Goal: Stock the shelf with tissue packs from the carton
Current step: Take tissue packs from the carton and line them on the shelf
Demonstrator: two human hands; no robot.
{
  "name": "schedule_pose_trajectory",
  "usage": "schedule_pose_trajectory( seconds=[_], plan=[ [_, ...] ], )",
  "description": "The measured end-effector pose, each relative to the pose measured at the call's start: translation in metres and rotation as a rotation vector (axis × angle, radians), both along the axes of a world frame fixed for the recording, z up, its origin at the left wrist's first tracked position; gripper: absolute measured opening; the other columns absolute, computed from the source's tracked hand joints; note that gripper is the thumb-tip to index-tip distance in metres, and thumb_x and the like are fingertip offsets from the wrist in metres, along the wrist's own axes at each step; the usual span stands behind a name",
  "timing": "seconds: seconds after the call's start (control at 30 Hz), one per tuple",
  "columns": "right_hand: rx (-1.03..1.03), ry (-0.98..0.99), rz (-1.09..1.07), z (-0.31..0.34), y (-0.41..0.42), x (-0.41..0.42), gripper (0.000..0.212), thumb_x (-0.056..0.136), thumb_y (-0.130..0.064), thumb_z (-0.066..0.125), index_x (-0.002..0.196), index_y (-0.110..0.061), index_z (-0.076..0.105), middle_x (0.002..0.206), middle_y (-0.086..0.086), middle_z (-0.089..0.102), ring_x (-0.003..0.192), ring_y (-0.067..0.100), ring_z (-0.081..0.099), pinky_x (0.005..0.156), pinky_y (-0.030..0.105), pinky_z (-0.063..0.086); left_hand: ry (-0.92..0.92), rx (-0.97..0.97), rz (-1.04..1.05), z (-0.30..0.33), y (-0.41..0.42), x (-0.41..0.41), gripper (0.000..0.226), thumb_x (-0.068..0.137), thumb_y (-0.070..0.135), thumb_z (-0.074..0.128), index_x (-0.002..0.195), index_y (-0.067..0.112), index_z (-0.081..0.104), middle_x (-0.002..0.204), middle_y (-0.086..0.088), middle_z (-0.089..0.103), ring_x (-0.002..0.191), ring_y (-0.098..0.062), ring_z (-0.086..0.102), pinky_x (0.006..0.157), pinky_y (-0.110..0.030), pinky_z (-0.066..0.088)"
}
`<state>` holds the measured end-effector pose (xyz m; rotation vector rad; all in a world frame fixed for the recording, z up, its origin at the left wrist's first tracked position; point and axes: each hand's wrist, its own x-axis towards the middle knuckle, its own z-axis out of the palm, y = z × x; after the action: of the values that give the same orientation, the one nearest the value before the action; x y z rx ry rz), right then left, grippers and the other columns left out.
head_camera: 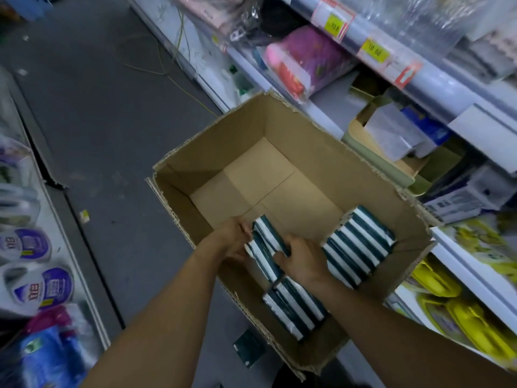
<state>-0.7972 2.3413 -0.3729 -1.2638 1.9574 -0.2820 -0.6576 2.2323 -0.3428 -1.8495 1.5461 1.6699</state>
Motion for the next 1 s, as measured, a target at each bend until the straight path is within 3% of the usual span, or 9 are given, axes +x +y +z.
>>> schedule_pose_trajectory(
  seconds=[0.13,0.23,0.4,0.5,0.57,0.67,0.73,0.9,1.0],
  plan=[
    [-0.074,-0.271,-0.143,0.04,0.002,-0.014,0.023,0.089,-0.03,0.062,0.081,-0.015,0.047,0.079,0.005,0.057,0.071,0.018,0.056,0.06,0.031,0.043,0.226,-0.124,0.281,0.03,0.013,-0.014,0.012,0.103,0.008,0.045,0.092,0.011,0.045,0.085,-0.008,0.054,0.074,-0.019,0.056,0.067,-0.034,0.058],
    [-0.172,-0.417,-0.259,0.076,0.006,-0.028,0.035,0.097,-0.038,0.053,0.085,-0.005,0.051,0.084,0.014,0.058,0.079,0.025,0.06,0.067,0.034,0.045,0.378,-0.187,0.358,0.062,0.021,-0.029,0.011,0.103,0.013,0.048,0.094,0.006,0.048,0.091,-0.012,0.059,0.083,-0.027,0.059,0.084,-0.055,0.057],
    [-0.345,-0.532,-0.47,0.138,0.029,-0.064,0.031,0.088,-0.024,0.072,0.103,-0.005,0.053,0.098,-0.002,0.059,0.082,-0.006,0.058,0.07,0.014,0.045,0.605,-0.244,0.401,0.116,0.043,-0.054,0.02,0.104,0.013,0.045,0.085,0.014,0.041,0.088,-0.01,0.06,0.083,-0.027,0.063,0.069,-0.037,0.059],
    [-0.365,-0.574,-0.577,0.171,0.054,-0.085,0.061,0.078,-0.037,0.08,0.127,-0.017,0.05,0.118,-0.008,0.059,0.106,0.002,0.057,0.092,0.024,0.047,0.689,-0.256,0.405,0.144,0.066,-0.073,0.018,0.106,0.017,0.042,0.088,0.014,0.04,0.095,-0.015,0.059,0.077,-0.022,0.063,0.062,-0.032,0.056],
    [-0.384,-0.62,-0.612,0.195,0.078,-0.096,0.056,0.076,-0.036,0.081,0.124,-0.021,0.055,0.115,-0.012,0.064,0.105,0.004,0.061,0.097,0.031,0.049,0.764,-0.185,0.447,0.161,0.09,-0.09,0.017,0.106,0.028,0.043,0.101,0.012,0.044,0.108,-0.013,0.061,0.087,-0.022,0.065,0.07,-0.038,0.056],
    [-0.468,-0.659,-0.626,0.228,0.122,-0.109,0.035,0.083,-0.028,0.077,0.114,-0.02,0.065,0.1,-0.013,0.071,0.085,-0.004,0.067,0.076,0.018,0.055,0.908,-0.007,0.429,0.184,0.133,-0.117,0.055,0.095,0.054,0.055,0.132,0.013,0.049,0.129,-0.011,0.065,0.112,-0.028,0.067,0.081,-0.043,0.059],
    [-0.509,-0.654,-0.652,0.248,0.152,-0.118,0.03,0.086,-0.029,0.072,0.113,-0.017,0.066,0.104,-0.007,0.073,0.085,-0.001,0.069,0.07,0.014,0.053,0.901,0.03,0.356,0.203,0.16,-0.131,0.068,0.086,0.055,0.066,0.138,0.013,0.05,0.128,-0.014,0.066,0.109,-0.03,0.068,0.077,-0.041,0.061],
    [-0.578,-0.705,-0.836,0.294,0.229,-0.138,0.016,0.094,-0.032,0.062,0.093,-0.017,0.069,0.081,-0.008,0.075,0.075,0.008,0.072,0.064,0.021,0.056,0.865,0.057,0.243,0.248,0.228,-0.16,0.043,0.095,0.041,0.058,0.124,0.01,0.065,0.109,-0.013,0.074,0.095,-0.03,0.073,0.076,-0.041,0.061],
    [-0.64,-0.678,-0.906,0.318,0.28,-0.154,0.014,0.092,-0.029,0.066,0.092,-0.015,0.07,0.086,-0.005,0.076,0.075,0.009,0.073,0.061,0.02,0.055,0.903,0.075,0.17,0.272,0.27,-0.175,0.038,0.096,0.037,0.058,0.123,0.01,0.064,0.111,-0.013,0.074,0.096,-0.03,0.072,0.074,-0.04,0.061]
  ],
)
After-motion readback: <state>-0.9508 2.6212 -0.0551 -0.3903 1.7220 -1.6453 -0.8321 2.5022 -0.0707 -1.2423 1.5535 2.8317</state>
